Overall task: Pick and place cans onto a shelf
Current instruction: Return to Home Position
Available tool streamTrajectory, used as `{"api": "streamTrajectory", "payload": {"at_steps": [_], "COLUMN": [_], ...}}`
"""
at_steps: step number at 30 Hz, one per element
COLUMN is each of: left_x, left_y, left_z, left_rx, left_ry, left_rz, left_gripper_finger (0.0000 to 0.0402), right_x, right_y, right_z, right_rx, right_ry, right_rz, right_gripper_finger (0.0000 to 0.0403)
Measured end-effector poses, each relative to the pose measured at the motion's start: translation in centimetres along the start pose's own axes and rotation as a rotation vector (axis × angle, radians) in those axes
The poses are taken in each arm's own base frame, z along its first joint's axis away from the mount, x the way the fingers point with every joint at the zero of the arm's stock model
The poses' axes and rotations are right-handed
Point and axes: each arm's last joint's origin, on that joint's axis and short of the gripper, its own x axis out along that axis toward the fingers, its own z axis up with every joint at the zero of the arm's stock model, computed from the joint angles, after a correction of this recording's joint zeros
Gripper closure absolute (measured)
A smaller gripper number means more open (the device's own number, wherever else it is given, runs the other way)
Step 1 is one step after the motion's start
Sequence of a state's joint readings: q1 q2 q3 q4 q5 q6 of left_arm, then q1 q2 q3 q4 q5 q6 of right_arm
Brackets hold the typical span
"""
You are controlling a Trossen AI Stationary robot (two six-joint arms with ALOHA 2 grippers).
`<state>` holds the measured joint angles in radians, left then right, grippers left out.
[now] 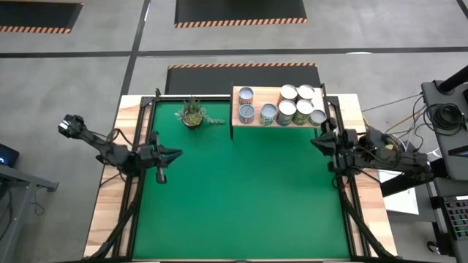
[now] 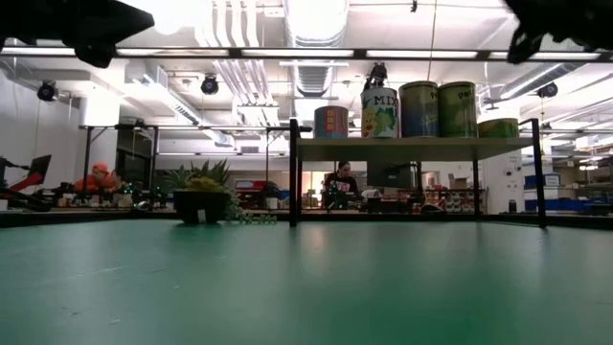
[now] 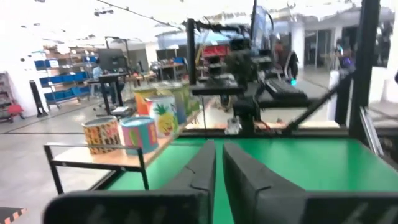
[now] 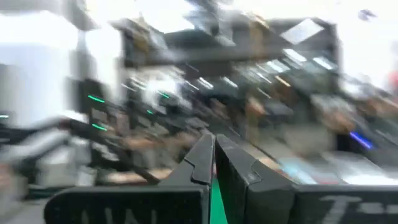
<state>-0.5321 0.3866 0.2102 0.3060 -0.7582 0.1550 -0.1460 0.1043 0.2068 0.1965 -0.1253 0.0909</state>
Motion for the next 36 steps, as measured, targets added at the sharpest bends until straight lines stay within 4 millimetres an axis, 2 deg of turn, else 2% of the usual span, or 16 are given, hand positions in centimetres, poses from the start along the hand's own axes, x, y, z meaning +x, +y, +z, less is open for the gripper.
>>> {"api": "streamTrajectory", "payload": {"at_steps": [3, 9, 13, 20, 26, 36], "left_x": [-0.4, -1.0, -1.3, -1.7, -2.2, -2.4], "left_y": [0.4, 0.9, 1.0, 1.0, 1.4, 1.8], "left_z": [0.1, -0.6, -1.5, -4.5, -4.4, -4.6], "left_rx": [-0.006, -0.028, -0.03, -0.044, -0.092, 0.057], "left_ry": [-0.025, -0.054, -0.057, -0.04, -0.065, -0.053], "left_rz": [0.009, -0.003, -0.003, -0.007, -0.003, 0.036], "left_gripper_finger": [0.0398, 0.04, 0.0401, 0.0401, 0.0402, 0.0402], "right_x": [0.3, 0.4, 0.5, 0.5, 0.5, 0.5], "right_y": [0.3, -0.1, -0.2, -0.2, -0.2, -0.2], "right_z": [-1.3, -4.6, -5.0, -5.1, -5.0, -5.2], "right_rx": [-0.066, -0.196, -0.224, -0.249, -0.281, -0.296], "right_ry": [-0.06, -0.037, -0.002, 0.006, -0.005, 0.015], "right_rz": [0.151, 0.137, 0.118, 0.119, 0.119, 0.118], "right_gripper_finger": [0.0394, 0.0394, 0.0394, 0.0394, 0.0394, 0.0394]}}
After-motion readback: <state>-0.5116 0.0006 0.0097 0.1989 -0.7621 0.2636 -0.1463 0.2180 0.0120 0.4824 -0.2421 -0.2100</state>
